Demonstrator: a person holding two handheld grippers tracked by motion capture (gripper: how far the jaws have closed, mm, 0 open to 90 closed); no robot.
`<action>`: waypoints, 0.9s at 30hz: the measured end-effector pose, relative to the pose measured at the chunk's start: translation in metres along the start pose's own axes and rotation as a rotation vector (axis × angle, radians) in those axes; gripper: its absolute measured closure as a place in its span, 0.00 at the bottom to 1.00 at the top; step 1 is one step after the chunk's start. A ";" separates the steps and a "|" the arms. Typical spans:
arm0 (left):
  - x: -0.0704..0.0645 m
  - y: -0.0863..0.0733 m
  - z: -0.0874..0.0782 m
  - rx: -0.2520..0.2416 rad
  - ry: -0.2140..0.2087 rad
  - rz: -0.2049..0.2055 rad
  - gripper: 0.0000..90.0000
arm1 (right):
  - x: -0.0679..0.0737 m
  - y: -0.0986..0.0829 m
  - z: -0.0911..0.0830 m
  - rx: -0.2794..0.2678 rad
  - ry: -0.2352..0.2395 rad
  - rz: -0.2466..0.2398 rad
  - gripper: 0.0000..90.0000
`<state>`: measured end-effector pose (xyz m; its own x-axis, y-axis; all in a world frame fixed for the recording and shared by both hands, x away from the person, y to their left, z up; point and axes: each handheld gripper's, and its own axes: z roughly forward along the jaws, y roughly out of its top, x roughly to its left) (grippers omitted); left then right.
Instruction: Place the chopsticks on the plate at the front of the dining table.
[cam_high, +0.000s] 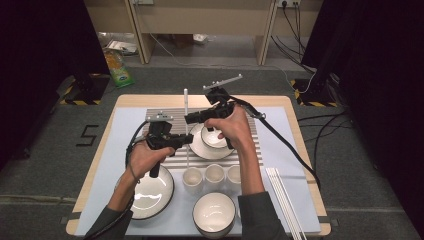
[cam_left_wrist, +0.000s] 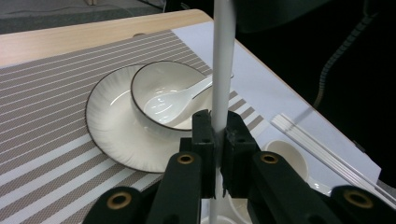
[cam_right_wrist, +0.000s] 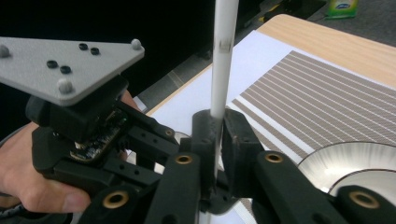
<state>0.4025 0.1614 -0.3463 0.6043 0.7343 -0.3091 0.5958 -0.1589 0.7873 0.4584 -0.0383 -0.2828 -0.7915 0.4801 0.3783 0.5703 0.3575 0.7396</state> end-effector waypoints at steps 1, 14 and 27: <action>0.002 0.001 -0.001 0.003 0.007 -0.003 0.95 | -0.001 -0.001 -0.002 0.001 -0.007 0.000 0.85; 0.033 -0.002 0.002 0.059 0.102 -0.023 0.94 | -0.040 -0.046 -0.054 0.070 -0.218 0.025 0.72; 0.045 -0.001 0.026 0.125 0.131 -0.050 0.94 | -0.083 -0.123 -0.104 0.235 -0.457 0.085 0.69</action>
<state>0.4424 0.1776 -0.3749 0.5034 0.8215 -0.2679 0.6894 -0.1950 0.6977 0.4310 -0.2061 -0.3473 -0.5932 0.7974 0.1108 0.7038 0.4468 0.5522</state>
